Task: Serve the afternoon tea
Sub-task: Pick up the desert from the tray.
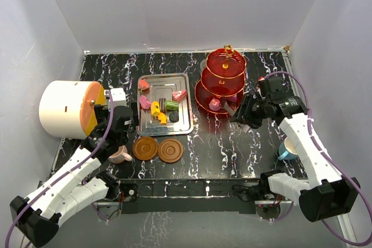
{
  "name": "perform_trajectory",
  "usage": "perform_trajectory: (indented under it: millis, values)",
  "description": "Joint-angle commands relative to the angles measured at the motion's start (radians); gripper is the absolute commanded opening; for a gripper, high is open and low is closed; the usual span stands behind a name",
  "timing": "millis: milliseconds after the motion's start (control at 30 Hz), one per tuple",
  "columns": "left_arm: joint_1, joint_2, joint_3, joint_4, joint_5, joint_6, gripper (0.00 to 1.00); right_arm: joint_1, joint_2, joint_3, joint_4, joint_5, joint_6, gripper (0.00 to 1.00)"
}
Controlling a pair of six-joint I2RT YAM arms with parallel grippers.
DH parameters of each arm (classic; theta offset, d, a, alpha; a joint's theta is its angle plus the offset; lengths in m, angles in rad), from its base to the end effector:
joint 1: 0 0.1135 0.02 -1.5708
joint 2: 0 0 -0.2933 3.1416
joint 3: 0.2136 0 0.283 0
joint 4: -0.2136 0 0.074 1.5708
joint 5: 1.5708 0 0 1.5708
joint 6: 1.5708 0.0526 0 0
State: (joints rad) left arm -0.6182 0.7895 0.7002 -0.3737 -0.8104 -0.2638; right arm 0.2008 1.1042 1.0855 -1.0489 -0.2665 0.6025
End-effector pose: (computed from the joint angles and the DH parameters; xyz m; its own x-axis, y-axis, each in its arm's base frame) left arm 0.1793 -0.0808 0.3076 -0.3178 0.0055 -0.9481 -0.2193 0.9724 0.0791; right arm 0.2186 0.0586 0.3210 -0.8868 0.3774 -0.2666 0.2254 0.8570 0.4634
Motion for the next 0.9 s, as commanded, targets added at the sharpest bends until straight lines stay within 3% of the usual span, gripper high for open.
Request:
perform_trajectory:
  millis: [0,133,233,367,567,867]
  values:
    - [0.003,-0.004,-0.003,0.014,-0.007,0.005,0.99,0.013,-0.040,0.065,0.024,-0.228,-0.019,0.40]
    - [0.003,-0.003,-0.004,0.019,-0.005,0.006,0.99,0.159,-0.010,0.089,0.059,-0.181,0.010,0.40]
    - [0.003,-0.001,-0.002,0.016,-0.011,0.005,0.99,0.360,0.041,0.129,0.088,-0.057,0.064,0.40]
    - [0.003,-0.001,-0.002,0.011,-0.022,0.001,0.99,0.489,0.105,0.186,0.067,0.073,0.076,0.40]
    - [0.003,-0.001,-0.004,0.010,-0.034,-0.001,0.99,0.568,0.181,0.293,0.095,0.184,0.042,0.40]
    - [0.004,0.001,-0.001,-0.001,-0.053,-0.006,0.99,0.597,0.495,0.589,0.043,0.339,0.066,0.41]
